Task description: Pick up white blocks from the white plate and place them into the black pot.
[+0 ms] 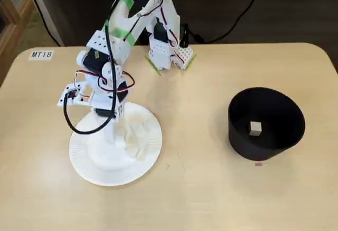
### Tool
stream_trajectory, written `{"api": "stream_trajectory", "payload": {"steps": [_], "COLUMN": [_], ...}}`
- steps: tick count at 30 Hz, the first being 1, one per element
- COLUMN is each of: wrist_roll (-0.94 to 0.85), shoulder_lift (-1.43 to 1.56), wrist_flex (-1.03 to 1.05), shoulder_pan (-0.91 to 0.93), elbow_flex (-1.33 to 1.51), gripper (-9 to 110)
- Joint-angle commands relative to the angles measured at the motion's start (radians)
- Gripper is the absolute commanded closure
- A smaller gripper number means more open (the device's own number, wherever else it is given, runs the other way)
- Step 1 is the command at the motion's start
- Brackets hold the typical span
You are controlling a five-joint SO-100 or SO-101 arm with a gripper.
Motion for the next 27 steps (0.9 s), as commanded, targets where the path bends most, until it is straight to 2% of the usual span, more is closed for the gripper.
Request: {"api": "stream_trajectory", "payload": {"steps": [1,8,10,14,21,27], "wrist_roll": [0.02,0.048,0.071,0.114,0.106,0.172], "shoulder_lift": [-0.008,-0.044,-0.055,-0.075,-0.04,0.241], "wrist_flex": [-0.029,-0.048,-0.069,-0.115,-0.121,-0.236], "shoulder_pan": [-0.02,-0.054,-0.063,-0.067,-0.055,-0.061], "elbow_flex": [-0.043,-0.043,-0.043,-0.048,-0.057,-0.046], "gripper": [72,73,80,104,104,104]}}
